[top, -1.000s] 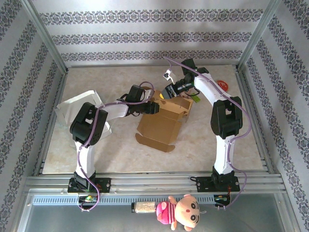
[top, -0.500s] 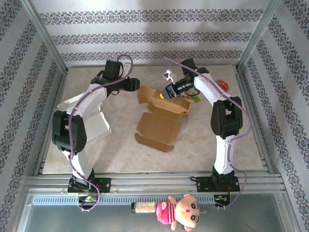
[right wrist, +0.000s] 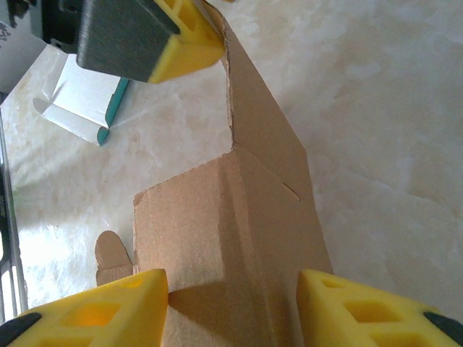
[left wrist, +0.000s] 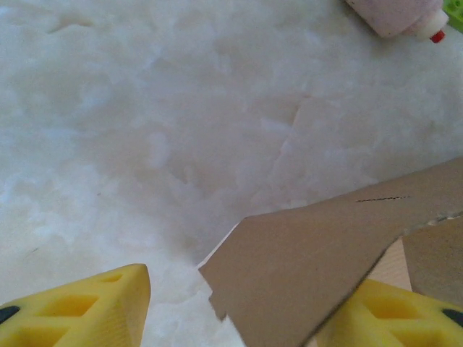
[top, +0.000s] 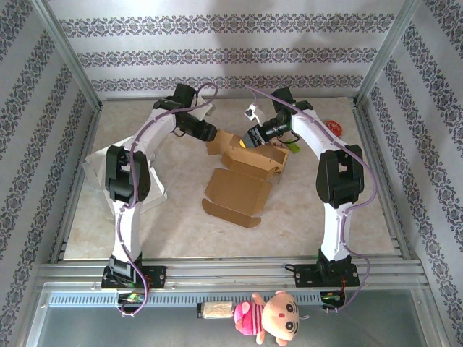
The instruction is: Fold the paper box
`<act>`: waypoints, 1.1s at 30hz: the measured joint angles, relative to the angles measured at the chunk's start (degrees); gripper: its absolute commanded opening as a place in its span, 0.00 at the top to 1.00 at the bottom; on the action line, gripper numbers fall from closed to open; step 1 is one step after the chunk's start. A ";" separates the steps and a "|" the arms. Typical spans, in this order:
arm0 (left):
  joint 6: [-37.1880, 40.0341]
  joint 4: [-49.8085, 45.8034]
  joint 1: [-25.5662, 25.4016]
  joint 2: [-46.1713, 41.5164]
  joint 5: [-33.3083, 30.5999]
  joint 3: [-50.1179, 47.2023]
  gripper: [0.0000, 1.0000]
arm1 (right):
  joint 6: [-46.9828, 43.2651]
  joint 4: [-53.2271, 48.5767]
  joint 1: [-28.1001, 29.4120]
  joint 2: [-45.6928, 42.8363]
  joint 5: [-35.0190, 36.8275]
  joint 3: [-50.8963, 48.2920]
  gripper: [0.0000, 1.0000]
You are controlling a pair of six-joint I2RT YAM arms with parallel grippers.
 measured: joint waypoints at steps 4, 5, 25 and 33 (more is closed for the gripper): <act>0.59 -0.24 -0.11 1.40 4.33 1.01 0.54 | 0.02 0.02 0.00 0.00 0.04 -0.02 0.49; 0.76 -0.44 -0.15 1.57 4.96 1.05 0.61 | 0.02 0.07 0.07 -0.02 0.09 -0.11 0.49; 4.20 0.15 -0.85 0.70 5.31 -3.37 0.94 | -2.43 -3.41 0.72 -5.92 -3.10 -2.51 0.11; 5.99 0.07 -0.85 0.70 4.85 -1.33 0.94 | -3.58 -7.06 0.50 -2.82 -2.32 0.72 0.28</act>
